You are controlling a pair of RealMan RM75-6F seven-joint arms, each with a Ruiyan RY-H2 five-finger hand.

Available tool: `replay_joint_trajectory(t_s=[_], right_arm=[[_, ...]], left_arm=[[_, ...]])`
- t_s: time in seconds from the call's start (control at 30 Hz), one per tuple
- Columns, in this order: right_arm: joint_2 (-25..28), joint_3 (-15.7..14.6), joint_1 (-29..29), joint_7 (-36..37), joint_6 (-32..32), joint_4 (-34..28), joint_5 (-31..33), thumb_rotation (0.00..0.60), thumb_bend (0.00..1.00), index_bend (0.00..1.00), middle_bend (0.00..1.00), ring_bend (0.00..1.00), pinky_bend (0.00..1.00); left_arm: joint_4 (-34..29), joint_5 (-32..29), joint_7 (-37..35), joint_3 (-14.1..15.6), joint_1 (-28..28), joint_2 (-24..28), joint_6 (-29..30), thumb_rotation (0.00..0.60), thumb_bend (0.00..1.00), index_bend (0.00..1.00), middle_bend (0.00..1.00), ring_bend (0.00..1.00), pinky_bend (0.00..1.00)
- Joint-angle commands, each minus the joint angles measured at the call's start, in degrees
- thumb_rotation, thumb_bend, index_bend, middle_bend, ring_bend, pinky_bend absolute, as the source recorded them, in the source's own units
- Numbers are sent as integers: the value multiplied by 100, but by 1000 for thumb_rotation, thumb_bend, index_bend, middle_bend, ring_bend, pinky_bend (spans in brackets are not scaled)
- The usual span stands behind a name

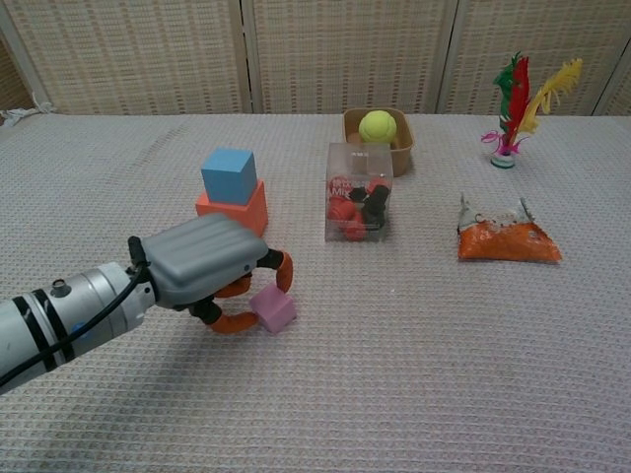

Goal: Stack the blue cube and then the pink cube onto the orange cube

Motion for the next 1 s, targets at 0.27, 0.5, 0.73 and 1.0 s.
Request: replay_joint_trajectory(t_s=[0.27,0.5,0.73,1.0], right_arm=[[-13,4,-3,-31,5,1,6,600,139,0,0,0,0],[-17,-3,1,-59,-15,3,10,600,139,0,0,0,0],[-62,3,18,-151,-60,-2,39,600,139,0,0,0,0],[-106,-1,37,-230,-98,-19,42,600,139,0,0,0,0]], left_arm=[[-136,47,-213,-15,6,84,127,600,343,446,1000,1000,1000],[-890,-226,-68,-81,129,711,126,600,343,446,1000,1000,1000],[-1864,-897,574,-301,205,1559,9,600,342,448,1000,1000,1000],[-2821,-1558,1151,-500,237,2368,77,600,341,466,1000,1000,1000]])
